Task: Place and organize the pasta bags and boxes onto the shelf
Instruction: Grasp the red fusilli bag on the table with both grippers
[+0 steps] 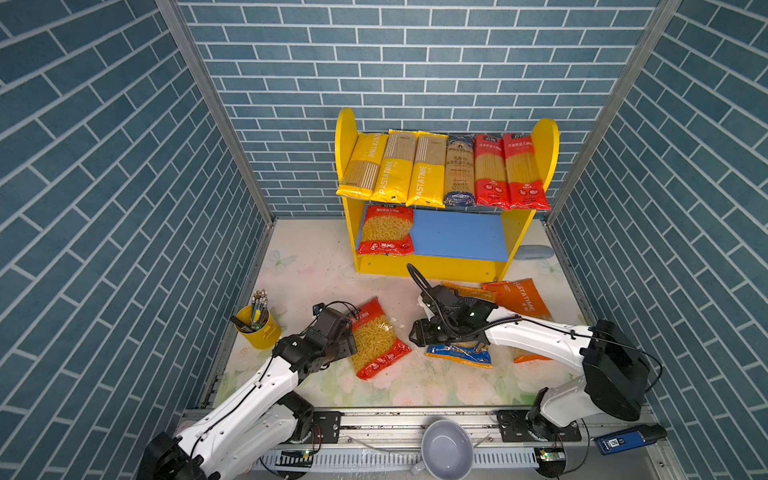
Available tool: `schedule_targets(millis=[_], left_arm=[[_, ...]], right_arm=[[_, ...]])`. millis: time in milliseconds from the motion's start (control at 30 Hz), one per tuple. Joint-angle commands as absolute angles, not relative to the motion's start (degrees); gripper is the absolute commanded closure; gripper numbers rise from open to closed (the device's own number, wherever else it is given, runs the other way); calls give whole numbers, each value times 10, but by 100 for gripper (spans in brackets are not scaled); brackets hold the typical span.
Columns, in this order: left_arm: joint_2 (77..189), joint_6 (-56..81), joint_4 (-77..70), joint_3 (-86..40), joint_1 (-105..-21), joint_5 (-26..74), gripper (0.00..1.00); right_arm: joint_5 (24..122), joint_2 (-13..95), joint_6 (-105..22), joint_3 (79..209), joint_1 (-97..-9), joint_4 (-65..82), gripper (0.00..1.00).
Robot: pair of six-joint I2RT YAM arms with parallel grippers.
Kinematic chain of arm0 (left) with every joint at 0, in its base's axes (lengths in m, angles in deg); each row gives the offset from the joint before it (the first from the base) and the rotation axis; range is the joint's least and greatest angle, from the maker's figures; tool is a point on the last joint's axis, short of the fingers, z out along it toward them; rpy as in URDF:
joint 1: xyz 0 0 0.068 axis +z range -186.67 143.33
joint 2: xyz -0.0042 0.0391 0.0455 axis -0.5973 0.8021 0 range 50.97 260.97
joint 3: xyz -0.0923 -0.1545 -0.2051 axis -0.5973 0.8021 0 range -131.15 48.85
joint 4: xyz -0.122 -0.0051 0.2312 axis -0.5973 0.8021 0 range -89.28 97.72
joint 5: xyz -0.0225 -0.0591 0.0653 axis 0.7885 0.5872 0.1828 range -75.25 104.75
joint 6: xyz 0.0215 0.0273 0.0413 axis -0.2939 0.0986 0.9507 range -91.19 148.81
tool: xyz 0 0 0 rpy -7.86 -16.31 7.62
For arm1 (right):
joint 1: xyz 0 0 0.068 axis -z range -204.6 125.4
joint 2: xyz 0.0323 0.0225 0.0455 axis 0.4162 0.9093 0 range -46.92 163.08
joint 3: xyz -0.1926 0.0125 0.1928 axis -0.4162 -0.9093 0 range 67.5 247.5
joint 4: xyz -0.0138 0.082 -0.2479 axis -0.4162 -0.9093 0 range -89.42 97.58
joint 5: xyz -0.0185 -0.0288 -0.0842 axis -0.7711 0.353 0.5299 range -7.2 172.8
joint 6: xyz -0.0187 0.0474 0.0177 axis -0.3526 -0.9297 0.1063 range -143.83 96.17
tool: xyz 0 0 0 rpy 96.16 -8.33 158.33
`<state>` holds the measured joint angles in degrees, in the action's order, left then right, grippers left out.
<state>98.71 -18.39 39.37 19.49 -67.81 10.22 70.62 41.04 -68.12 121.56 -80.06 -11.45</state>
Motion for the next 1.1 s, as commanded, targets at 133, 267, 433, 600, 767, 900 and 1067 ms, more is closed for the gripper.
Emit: schedule_targets(millis=[133,267,433,600,767,900,1067], left_arm=[[965,-201,380,215,-646,120,18],[930,-201,323,228,-633,146,11],[930,-233,235,270,-607,206,8],[965,-247,175,302,-602,241,11],[995,-215,189,299,-602,248,15],[1007,-249,112,340,-608,273,23],[1009,-238,90,346,-611,268,41]], right_arm=[[623,466,-699,1246,-802,-35,41],[609,505,-686,1269,-800,-34,38],[554,536,-755,1250,-783,79,32],[520,578,-815,1248,-766,154,30],[515,619,-828,1263,-766,153,34],[500,649,-846,1277,-768,179,37],[467,688,-863,1294,-776,212,41]])
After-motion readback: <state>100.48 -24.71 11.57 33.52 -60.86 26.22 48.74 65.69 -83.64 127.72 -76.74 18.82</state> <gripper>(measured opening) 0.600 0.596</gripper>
